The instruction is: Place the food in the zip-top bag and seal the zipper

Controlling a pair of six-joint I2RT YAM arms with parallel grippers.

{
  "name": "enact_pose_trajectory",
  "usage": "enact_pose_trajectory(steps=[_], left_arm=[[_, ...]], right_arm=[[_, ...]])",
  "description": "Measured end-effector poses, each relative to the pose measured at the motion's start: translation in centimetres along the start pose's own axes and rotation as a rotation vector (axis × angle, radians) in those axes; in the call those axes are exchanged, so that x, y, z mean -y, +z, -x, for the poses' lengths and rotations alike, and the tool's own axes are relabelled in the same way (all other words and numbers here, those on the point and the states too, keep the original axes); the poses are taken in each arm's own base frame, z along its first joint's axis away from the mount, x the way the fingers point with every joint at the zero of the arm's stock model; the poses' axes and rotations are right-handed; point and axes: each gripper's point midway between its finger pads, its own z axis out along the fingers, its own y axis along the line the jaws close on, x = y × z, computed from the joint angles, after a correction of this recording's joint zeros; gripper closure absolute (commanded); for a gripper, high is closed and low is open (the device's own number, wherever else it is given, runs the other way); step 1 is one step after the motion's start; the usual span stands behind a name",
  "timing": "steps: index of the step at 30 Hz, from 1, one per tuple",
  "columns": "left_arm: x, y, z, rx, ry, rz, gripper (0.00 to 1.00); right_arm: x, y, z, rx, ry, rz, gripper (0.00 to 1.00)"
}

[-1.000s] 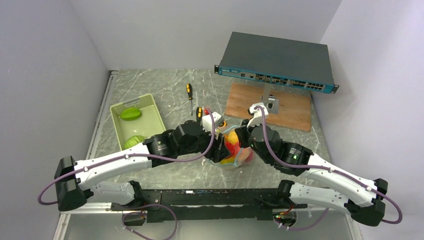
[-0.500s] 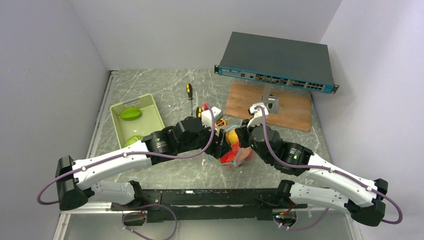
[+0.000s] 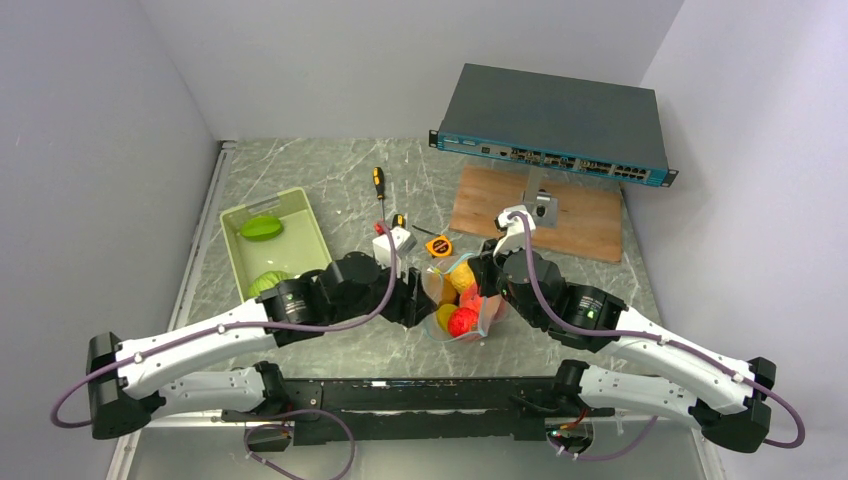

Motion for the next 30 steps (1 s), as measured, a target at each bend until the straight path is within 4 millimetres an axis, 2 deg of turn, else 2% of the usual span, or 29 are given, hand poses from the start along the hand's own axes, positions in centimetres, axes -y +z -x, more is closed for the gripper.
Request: enact_pose_trajectory(steps=[3, 7, 10, 14, 18, 24, 27, 30], left_arm=[[-0.3, 1.1, -1.7, -0.053, -0.021, 0.003, 0.48], [-0.4, 2.6, -3.1, -0.099, -0.04, 0.004, 0.81], [-0.5, 3.0, -3.6, -0.115, -0.041, 0.006, 1.0], [-0.5, 2.9, -3.5, -0.112, -0.038, 0.006, 1.0], [-0.4, 2.0, -2.6, -0.079, -0.05, 0.008, 1.0], [0.3, -0.8, 0.5, 0.05, -0.132, -0.011, 1.0], [0.3, -1.7, 1.5, 0.098, -0.191, -0.006, 1.0], [-0.4, -2.0, 1.4, 0.122, -0.26, 0.025, 1.0]], right_arm=[[0.0, 0.0, 0.0, -0.002, 0.0, 0.003, 1.0], [-0.1, 0.0, -0.2, -0.009, -0.003, 0.009, 1.0], [-0.3, -0.1, -0.2, -0.013, -0.007, 0.018, 1.0], [-0.6, -0.1, -0.4, -0.024, -0.038, 0.042, 1.0], [-1.6, 0.1, -0.7, -0.056, -0.117, 0.099, 1.0], [-5.7, 0.6, -1.4, -0.146, -0.261, 0.296, 0.98], [-8.3, 0.7, -2.2, -0.197, -0.32, 0.407, 0.81], [-10.0, 0.4, -3.7, -0.254, -0.362, 0.487, 0.58]])
